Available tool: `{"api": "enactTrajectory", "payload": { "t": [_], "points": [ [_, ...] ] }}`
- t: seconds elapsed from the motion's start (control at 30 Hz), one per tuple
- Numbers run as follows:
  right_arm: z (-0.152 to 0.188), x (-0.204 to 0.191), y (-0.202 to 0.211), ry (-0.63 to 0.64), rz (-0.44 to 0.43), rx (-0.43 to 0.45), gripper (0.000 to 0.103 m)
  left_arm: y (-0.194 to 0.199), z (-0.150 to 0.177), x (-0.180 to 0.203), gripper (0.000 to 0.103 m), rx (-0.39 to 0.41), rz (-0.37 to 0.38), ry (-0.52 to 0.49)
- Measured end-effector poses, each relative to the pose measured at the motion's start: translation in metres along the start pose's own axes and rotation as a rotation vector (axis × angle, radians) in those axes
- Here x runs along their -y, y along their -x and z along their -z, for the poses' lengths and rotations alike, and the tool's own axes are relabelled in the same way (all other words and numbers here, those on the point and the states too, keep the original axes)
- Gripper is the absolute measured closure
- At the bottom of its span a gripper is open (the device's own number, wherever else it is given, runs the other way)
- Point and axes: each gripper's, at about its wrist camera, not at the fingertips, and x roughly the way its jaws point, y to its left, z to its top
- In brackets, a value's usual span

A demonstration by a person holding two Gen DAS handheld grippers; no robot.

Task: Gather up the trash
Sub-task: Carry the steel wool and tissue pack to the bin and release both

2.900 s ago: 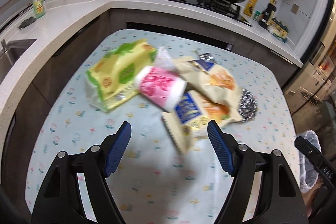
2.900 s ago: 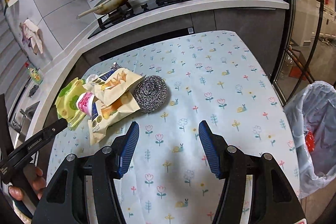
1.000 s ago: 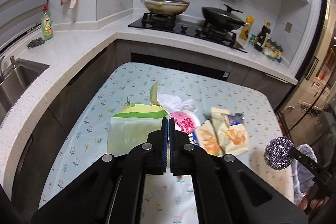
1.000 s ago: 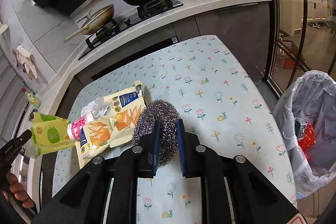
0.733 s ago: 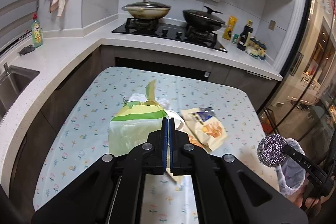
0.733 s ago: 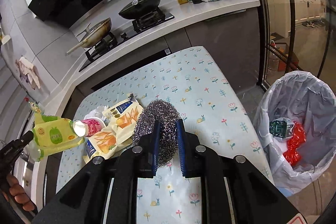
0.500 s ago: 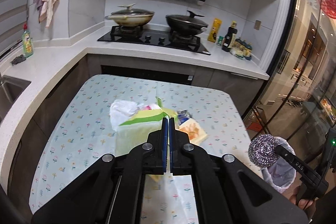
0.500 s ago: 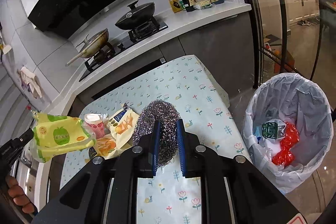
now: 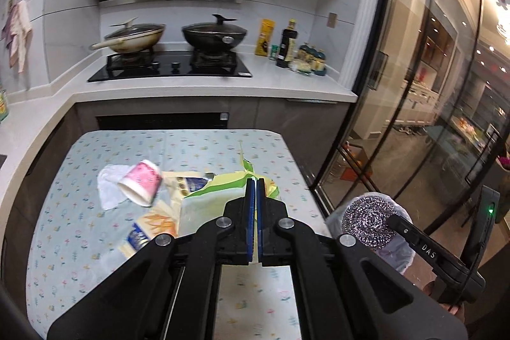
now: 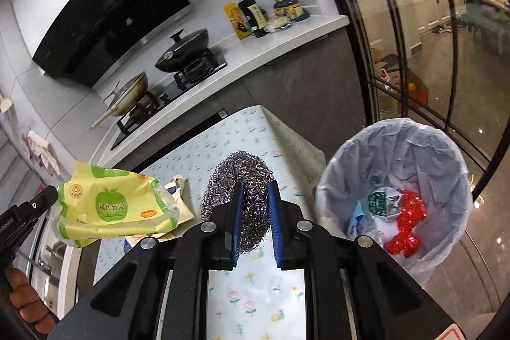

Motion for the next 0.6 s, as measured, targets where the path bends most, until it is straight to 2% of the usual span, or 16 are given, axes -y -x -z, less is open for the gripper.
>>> {"api": "enactTrajectory", "payload": {
  "t": [0.37, 0.6],
  "points": [
    [-0.010, 0.084, 0.025, -0.098, 0.105, 0.023, 0.088, -0.035, 0.011, 0.098, 0.103, -0.062, 0.131, -0.108],
    [-0.011, 0.122, 0.032, -0.145, 0.162, 0.019, 0.088, -0.066, 0.019, 0.152, 0.103, -0.116, 0.207, -0.157]
  ]
}}
